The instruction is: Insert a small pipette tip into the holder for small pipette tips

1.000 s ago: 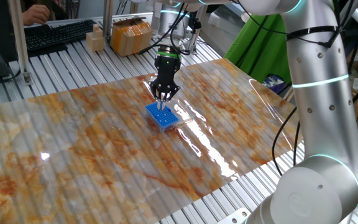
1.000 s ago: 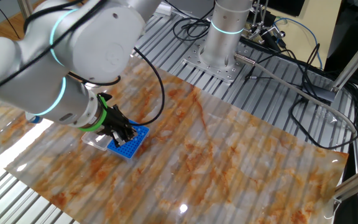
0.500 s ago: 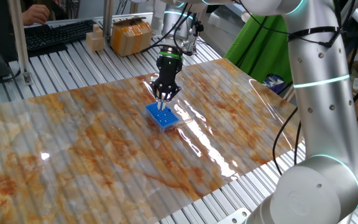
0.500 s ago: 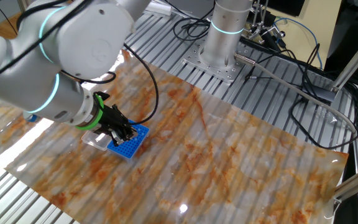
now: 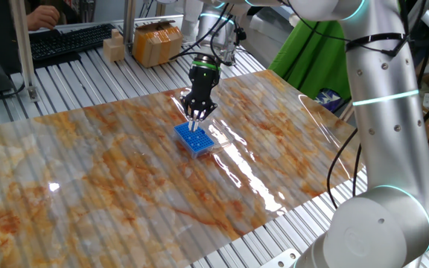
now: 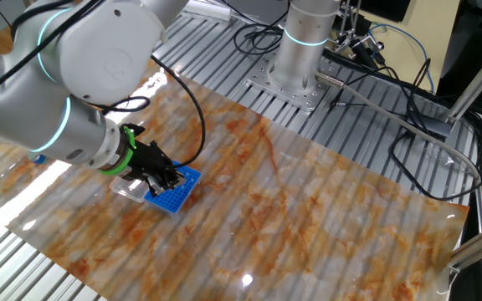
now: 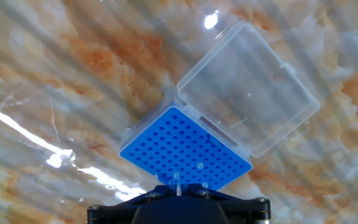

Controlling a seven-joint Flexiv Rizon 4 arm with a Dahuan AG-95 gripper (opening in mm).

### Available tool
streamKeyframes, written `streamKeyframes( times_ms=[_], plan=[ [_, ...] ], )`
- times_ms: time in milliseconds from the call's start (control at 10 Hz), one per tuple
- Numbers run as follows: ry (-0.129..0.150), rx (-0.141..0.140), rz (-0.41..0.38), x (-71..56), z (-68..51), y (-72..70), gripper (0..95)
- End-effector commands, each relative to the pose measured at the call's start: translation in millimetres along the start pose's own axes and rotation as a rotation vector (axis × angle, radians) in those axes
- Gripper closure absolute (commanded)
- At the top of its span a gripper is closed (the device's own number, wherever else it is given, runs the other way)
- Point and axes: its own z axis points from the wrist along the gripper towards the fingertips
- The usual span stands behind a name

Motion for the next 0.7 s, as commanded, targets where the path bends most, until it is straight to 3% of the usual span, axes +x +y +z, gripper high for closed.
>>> streamKeyframes(
  times_ms=[100, 700],
  plan=[
    [0.004, -0.002, -0.009, 1.6, 0.8, -1.8, 95.0],
    [0.018, -0.001, -0.034, -2.9, 0.9, -10.2, 95.0]
  ],
)
